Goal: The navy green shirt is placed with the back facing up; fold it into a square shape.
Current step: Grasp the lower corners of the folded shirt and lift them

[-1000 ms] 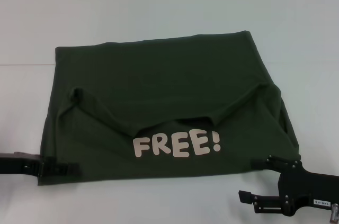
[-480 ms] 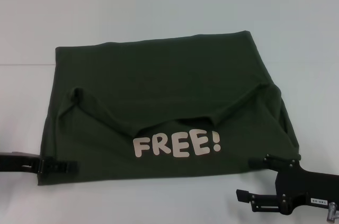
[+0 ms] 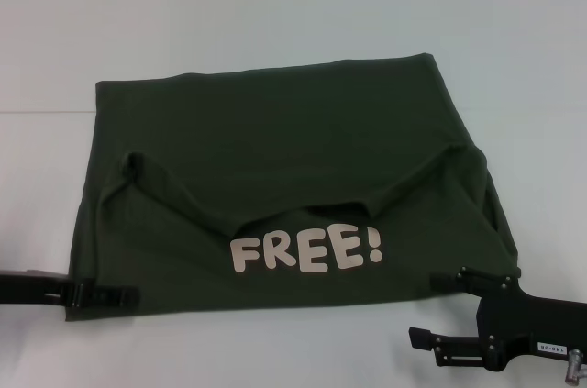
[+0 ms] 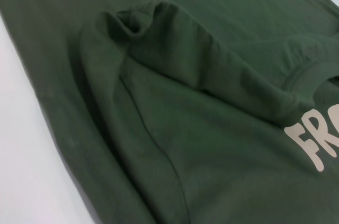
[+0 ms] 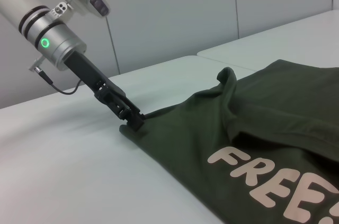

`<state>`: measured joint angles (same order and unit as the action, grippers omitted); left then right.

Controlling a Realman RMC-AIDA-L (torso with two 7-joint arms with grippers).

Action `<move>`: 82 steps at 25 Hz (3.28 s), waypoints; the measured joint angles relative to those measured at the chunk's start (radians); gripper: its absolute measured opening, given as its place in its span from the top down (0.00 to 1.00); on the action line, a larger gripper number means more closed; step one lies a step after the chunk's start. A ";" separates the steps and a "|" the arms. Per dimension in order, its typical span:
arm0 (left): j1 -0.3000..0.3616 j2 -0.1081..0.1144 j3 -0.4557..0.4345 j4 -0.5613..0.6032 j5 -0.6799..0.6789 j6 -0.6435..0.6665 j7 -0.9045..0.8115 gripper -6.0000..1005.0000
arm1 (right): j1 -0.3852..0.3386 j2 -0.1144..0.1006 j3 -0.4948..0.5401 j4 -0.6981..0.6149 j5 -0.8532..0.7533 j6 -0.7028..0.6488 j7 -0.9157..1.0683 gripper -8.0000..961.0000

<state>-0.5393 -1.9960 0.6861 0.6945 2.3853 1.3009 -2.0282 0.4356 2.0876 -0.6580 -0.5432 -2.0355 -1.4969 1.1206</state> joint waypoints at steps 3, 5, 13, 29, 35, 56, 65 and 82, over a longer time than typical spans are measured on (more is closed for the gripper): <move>0.000 0.000 0.000 0.000 0.000 0.007 -0.006 0.12 | 0.000 0.000 0.000 0.000 0.000 0.000 0.001 0.03; -0.001 0.000 0.001 0.000 0.000 0.012 -0.009 0.12 | 0.000 0.000 0.000 0.000 0.000 0.000 0.001 0.03; -0.019 0.003 -0.003 -0.029 -0.001 0.043 -0.014 0.12 | 0.000 0.000 0.000 0.003 0.000 0.000 0.001 0.03; -0.019 0.008 -0.002 -0.033 0.000 0.001 -0.045 0.26 | 0.002 0.000 0.000 0.011 0.000 0.000 -0.001 0.03; -0.023 0.011 0.018 -0.037 0.000 0.005 -0.048 0.50 | 0.002 0.000 0.000 0.011 0.000 0.000 0.001 0.03; -0.025 0.011 0.013 -0.037 0.018 0.008 -0.062 0.96 | 0.018 -0.004 0.000 -0.105 -0.001 -0.023 0.312 0.04; -0.027 0.011 0.011 -0.029 0.015 0.020 -0.062 0.96 | 0.145 -0.113 -0.002 -0.319 -0.171 -0.036 1.163 0.04; -0.038 0.014 0.009 -0.028 0.012 0.044 -0.055 0.96 | 0.301 -0.149 -0.076 -0.213 -0.484 0.128 1.461 0.06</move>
<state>-0.5773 -1.9823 0.6948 0.6660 2.3976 1.3446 -2.0837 0.7369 1.9389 -0.7343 -0.7561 -2.5191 -1.3687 2.5818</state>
